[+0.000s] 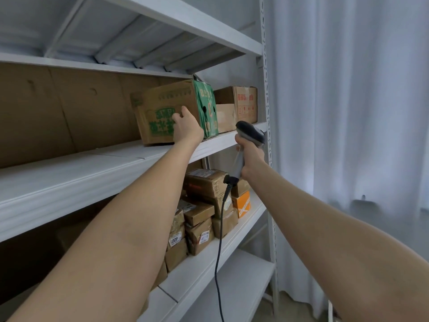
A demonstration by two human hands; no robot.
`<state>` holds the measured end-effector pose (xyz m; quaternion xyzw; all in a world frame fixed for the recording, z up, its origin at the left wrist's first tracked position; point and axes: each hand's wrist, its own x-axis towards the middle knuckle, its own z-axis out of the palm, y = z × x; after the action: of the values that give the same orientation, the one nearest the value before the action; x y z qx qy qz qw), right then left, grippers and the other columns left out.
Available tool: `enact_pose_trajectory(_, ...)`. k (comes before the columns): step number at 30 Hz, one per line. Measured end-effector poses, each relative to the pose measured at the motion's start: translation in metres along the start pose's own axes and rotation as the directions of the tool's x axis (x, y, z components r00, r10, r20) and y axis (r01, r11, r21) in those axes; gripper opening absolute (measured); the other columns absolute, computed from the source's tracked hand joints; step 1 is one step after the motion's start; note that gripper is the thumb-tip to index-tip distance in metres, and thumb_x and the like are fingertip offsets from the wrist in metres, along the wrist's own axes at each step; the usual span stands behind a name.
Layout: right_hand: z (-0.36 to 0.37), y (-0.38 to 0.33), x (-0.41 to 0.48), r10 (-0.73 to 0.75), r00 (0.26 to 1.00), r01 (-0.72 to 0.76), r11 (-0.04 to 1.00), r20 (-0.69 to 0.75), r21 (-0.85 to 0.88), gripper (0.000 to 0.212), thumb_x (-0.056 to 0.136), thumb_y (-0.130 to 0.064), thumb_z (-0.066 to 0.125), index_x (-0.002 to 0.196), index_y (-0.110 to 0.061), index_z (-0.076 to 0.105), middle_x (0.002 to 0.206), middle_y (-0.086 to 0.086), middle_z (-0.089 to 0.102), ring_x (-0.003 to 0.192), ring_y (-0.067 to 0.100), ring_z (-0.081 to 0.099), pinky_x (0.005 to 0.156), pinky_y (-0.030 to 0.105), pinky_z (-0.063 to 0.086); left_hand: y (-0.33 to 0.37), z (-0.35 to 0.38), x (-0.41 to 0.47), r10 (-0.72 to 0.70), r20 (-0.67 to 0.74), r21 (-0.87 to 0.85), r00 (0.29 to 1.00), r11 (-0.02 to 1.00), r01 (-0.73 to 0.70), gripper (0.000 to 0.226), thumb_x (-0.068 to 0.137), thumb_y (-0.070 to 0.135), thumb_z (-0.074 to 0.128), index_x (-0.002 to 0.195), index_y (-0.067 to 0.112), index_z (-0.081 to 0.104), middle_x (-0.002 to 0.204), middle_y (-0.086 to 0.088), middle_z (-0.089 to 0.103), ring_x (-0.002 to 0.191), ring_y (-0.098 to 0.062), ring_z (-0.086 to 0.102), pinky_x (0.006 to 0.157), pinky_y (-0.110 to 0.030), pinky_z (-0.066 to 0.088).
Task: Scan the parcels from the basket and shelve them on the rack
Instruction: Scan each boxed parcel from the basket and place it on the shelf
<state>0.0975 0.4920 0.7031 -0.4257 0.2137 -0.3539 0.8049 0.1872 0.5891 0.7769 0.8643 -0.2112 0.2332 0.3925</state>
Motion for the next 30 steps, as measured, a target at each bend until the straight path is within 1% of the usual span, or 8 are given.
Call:
enact_pose_trajectory(5,-0.023,0.008,-0.016,-0.015,1.0,0.015,1.0,-0.014,0.018,0.046,0.082,-0.024,0.075,0.122,-0.011,0.058,0.116,0.01,0.066,0.112,0.029,0.061,0.1,0.047,0.048,0.006,0.021,-0.038,0.271,-0.115,-0.089,0.956,0.955,-0.282,0.043,0.091,0.015,0.058,0.132,0.016,0.044,0.133,-0.009,0.043,0.111,-0.024,0.053,0.076,-0.028,0.046)
enact_pose_trajectory(9,-0.068,0.016,-0.031,0.007,0.998,-0.003,0.998,-0.061,0.055,0.013,0.086,-0.02,0.072,0.093,-0.013,0.064,0.09,0.006,0.068,0.082,0.021,0.066,0.078,0.037,0.054,0.007,0.055,-0.068,0.336,0.023,-0.119,0.942,0.936,-0.331,0.042,0.09,0.013,0.055,0.131,0.017,0.045,0.133,-0.008,0.042,0.112,-0.024,0.052,0.079,-0.028,0.043)
enact_pose_trajectory(14,-0.143,0.034,-0.043,0.056,0.978,-0.032,0.992,-0.203,0.119,0.009,0.085,-0.018,0.072,0.086,-0.013,0.064,0.061,0.001,0.067,0.055,0.013,0.06,0.063,0.027,0.051,0.012,0.113,-0.112,0.272,0.305,-0.094,0.913,0.962,-0.255,0.049,0.09,0.02,0.058,0.136,0.015,0.042,0.134,-0.012,0.038,0.112,-0.029,0.051,0.083,-0.034,0.044)
enact_pose_trajectory(17,-0.189,0.045,-0.052,0.075,0.955,-0.038,0.99,-0.286,0.133,0.009,0.086,-0.019,0.071,0.086,-0.014,0.063,0.062,0.001,0.065,0.052,0.011,0.057,0.058,0.024,0.048,0.019,0.148,-0.144,0.25,0.434,-0.086,0.866,0.968,-0.237,0.05,0.089,0.022,0.058,0.136,0.014,0.042,0.136,-0.014,0.036,0.116,-0.031,0.049,0.087,-0.033,0.041)
enact_pose_trajectory(20,-0.235,0.052,-0.063,0.11,0.926,-0.062,0.988,-0.36,0.141,0.01,0.086,-0.02,0.069,0.084,-0.016,0.061,0.063,0.001,0.064,0.054,0.011,0.055,0.061,0.026,0.046,0.031,0.183,-0.181,0.238,0.536,-0.074,0.81,0.969,-0.235,0.05,0.088,0.02,0.054,0.136,0.013,0.041,0.137,-0.016,0.035,0.121,-0.033,0.046,0.096,-0.034,0.04)
enact_pose_trajectory(25,-0.322,0.064,-0.077,0.176,0.875,-0.092,0.975,-0.451,0.202,0.009,0.092,-0.025,0.065,0.093,-0.018,0.059,0.079,0.002,0.064,0.068,0.013,0.053,0.07,0.027,0.044,0.051,0.241,-0.251,0.206,0.682,-0.067,0.702,0.973,-0.22,0.051,0.09,0.018,0.053,0.138,0.012,0.04,0.14,-0.017,0.029,0.12,-0.034,0.046,0.096,-0.033,0.041)
enact_pose_trajectory(28,-0.377,0.069,-0.086,0.239,0.849,-0.115,0.954,-0.472,0.275,0.009,0.094,-0.029,0.063,0.091,-0.021,0.059,0.082,-0.001,0.063,0.071,0.012,0.05,0.066,0.027,0.042,0.063,0.273,-0.297,0.168,0.76,-0.036,0.628,0.976,-0.217,0.052,0.09,0.019,0.051,0.14,0.012,0.038,0.142,-0.017,0.026,0.122,-0.034,0.045,0.101,-0.035,0.04)
enact_pose_trajectory(30,-0.416,0.073,-0.091,0.283,0.827,-0.13,0.937,-0.486,0.325,0.013,0.092,-0.032,0.065,0.095,-0.02,0.061,0.087,0.0,0.066,0.076,0.014,0.054,0.074,0.03,0.045,0.072,0.295,-0.327,0.136,0.798,-0.013,0.587,0.978,-0.208,0.051,0.09,0.019,0.05,0.139,0.012,0.038,0.142,-0.017,0.026,0.12,-0.035,0.046,0.103,-0.039,0.041)
